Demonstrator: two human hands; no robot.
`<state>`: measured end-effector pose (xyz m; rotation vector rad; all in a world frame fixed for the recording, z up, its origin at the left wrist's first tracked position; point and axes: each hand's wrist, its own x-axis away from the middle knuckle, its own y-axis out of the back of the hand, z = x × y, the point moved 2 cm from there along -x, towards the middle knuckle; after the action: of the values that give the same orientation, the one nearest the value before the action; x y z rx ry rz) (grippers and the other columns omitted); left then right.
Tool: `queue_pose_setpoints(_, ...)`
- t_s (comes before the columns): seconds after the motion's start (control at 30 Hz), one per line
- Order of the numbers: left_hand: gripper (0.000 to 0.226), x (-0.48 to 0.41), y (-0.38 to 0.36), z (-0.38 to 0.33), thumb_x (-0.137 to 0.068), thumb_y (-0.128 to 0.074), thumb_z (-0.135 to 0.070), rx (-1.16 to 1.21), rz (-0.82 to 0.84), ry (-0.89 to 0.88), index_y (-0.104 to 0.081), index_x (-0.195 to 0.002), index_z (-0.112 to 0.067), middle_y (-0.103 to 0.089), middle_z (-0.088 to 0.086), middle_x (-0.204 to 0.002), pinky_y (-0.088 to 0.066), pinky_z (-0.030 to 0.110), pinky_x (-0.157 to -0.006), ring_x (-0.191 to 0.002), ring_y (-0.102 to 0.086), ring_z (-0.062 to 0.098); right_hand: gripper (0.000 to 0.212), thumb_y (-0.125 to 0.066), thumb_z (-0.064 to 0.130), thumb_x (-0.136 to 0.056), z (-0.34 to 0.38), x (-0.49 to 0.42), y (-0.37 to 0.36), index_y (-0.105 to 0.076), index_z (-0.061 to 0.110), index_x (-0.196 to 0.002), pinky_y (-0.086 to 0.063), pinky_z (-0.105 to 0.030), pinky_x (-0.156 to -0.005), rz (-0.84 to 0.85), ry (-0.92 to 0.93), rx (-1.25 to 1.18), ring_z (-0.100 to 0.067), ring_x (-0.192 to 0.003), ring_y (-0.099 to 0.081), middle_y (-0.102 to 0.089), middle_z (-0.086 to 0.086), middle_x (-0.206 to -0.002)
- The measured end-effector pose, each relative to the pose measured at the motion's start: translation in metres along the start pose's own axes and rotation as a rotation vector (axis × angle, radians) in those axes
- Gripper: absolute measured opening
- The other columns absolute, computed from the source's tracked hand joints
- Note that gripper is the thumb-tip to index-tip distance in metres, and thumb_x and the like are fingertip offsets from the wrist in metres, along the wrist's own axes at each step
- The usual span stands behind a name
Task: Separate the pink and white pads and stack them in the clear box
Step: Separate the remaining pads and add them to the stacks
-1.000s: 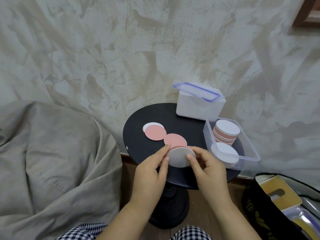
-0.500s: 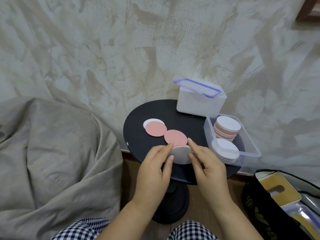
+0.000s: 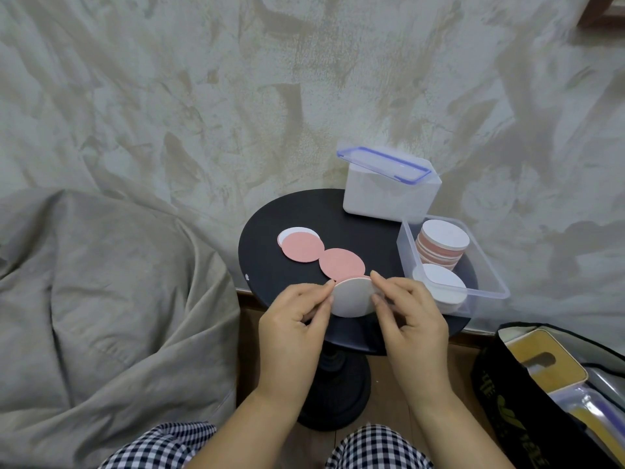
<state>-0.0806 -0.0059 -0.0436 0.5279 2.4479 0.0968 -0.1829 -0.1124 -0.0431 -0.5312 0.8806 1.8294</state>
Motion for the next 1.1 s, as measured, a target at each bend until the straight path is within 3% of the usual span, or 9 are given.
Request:
queue_pose_setpoints(0.33,0.027,0.002,0.0,0.0,-0.079,-0.067,0.003,0.063,-0.009,0.014,-0.072,-0.096,-0.018,-0.068,-0.007,-0.09,-0.045,0.007,-0.071,-0.087,-0.063,0.001,0.03,-0.058,0.01,-0.084,0.003,0.0,0.001,-0.063,0.022,-0.111,-0.048,-0.013,-0.078,0.017,-0.012,-0.021,0.002,-0.093,-0.055,-0.056,0.013,-0.099)
queue_pose_setpoints(0.57,0.025,-0.007,-0.008,-0.008,-0.083,-0.065,-0.002,0.093,0.034,0.045,-0.07,-0.1,-0.02,-0.066,-0.009,-0.096,-0.045,0.007,-0.07,-0.091,-0.062,0.002,0.036,-0.065,0.004,-0.083,0.012,-0.016,0.022,-0.063,0.033,-0.105,-0.043,-0.005,-0.075,0.136,-0.15,-0.108,0.003,-0.093,-0.057,-0.062,0.009,-0.098)
queue_pose_setpoints(0.7,0.038,-0.016,-0.034,-0.023,-0.083,-0.065,-0.008,0.148,0.176,0.057,-0.058,-0.107,-0.037,-0.058,-0.016,-0.107,-0.048,0.012,-0.067,-0.093,-0.059,0.004,0.035,-0.065,0.004,-0.082,0.006,-0.049,0.061,-0.066,0.036,-0.097,-0.046,-0.006,-0.069,0.136,-0.28,-0.166,0.005,-0.086,-0.059,-0.065,0.016,-0.098)
queue_pose_setpoints(0.8,0.04,-0.021,-0.062,-0.03,-0.081,-0.069,-0.019,0.055,0.346,0.017,-0.051,-0.112,-0.037,-0.048,-0.022,-0.111,-0.048,0.014,-0.077,-0.101,-0.051,-0.001,0.037,-0.065,0.0,-0.081,-0.011,-0.08,0.091,-0.069,0.036,-0.088,-0.052,-0.015,-0.069,0.1,-0.399,-0.229,-0.005,-0.072,-0.06,-0.066,0.004,-0.084)
queue_pose_setpoints(0.93,0.041,-0.022,-0.093,-0.031,-0.078,-0.072,-0.024,-0.027,0.446,-0.087,-0.053,-0.115,-0.024,-0.045,-0.014,-0.113,-0.048,0.018,-0.079,-0.101,-0.048,-0.001,0.031,-0.062,-0.004,-0.082,-0.031,-0.11,0.114,-0.069,0.026,-0.091,-0.055,-0.016,-0.06,0.232,-0.521,-0.15,-0.007,-0.068,-0.063,-0.064,-0.013,-0.091)
queue_pose_setpoints(1.1,0.038,-0.02,-0.106,-0.028,-0.076,-0.074,-0.02,0.019,0.453,-0.086,-0.056,-0.11,-0.021,-0.041,-0.023,-0.111,-0.053,0.028,-0.08,-0.101,-0.053,0.005,0.024,-0.066,0.001,-0.081,-0.055,-0.122,0.117,-0.07,0.019,-0.097,-0.058,-0.027,-0.072,0.566,-0.683,-0.029,-0.021,-0.083,-0.064,-0.064,-0.022,-0.108)
